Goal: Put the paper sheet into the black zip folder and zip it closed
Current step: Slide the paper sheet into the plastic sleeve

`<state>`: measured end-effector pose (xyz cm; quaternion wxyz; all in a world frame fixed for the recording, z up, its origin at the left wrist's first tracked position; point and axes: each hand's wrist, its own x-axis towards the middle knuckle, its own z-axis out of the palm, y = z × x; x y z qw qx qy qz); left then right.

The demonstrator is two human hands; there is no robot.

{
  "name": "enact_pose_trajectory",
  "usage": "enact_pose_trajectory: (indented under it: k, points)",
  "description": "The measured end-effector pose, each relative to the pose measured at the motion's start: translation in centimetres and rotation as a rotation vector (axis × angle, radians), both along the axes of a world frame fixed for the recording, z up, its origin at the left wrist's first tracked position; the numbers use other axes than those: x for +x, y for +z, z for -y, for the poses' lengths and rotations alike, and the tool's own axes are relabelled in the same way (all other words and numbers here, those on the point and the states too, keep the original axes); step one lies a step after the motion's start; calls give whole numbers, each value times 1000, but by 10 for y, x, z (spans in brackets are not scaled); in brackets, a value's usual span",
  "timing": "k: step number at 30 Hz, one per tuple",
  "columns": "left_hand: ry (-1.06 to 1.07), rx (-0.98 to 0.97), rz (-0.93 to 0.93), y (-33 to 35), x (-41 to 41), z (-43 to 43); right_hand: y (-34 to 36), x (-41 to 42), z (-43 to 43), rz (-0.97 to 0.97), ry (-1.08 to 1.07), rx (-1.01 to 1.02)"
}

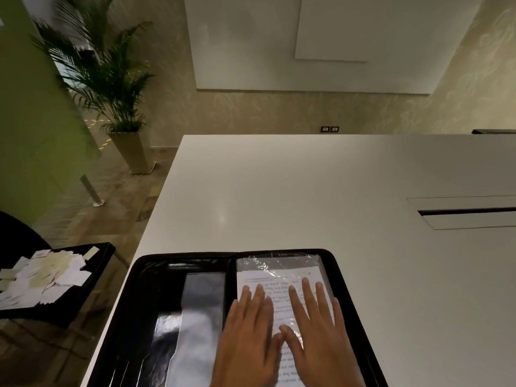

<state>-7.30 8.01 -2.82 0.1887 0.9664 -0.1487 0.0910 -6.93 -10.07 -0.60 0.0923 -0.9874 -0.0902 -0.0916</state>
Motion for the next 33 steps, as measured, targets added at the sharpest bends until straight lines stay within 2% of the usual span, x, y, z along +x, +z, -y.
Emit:
enact_pose_trajectory:
  k: [4, 7, 9, 12, 14, 17, 19, 20, 23, 28, 33]
  points:
    - [0, 135, -119, 8, -4, 14, -7, -7, 4, -88, -80, -55]
    - [-13, 103, -157, 13, -5, 11, -4, -8, 9, -122, -66, -49]
    - [46, -11, -154, 22, -6, -8, 4, -11, 12, -160, -77, 4]
    - [257, -105, -124, 52, -9, -69, 24, -21, 19, -125, -89, 104]
    - [495, -39, -147, 65, -17, -125, 38, -32, 22, -45, -106, 197]
    - [849, 51, -384, 73, -42, -202, 49, -50, 21, 115, -92, 313]
    - [891, 2, -584, 70, -63, -232, 60, -61, 8, 139, -41, 410]
    - [888, -66, -624, 68, -72, -239, 64, -68, -3, 111, -6, 457]
    - [899, -266, -538, 63, -92, -242, 61, -92, -38, 1, 84, 501]
    - [900, -467, -383, 45, -99, -242, 48, -109, -81, -359, 181, 554]
    - [920, -610, -319, 38, -97, -249, 41, -110, -126, -340, 344, 483]
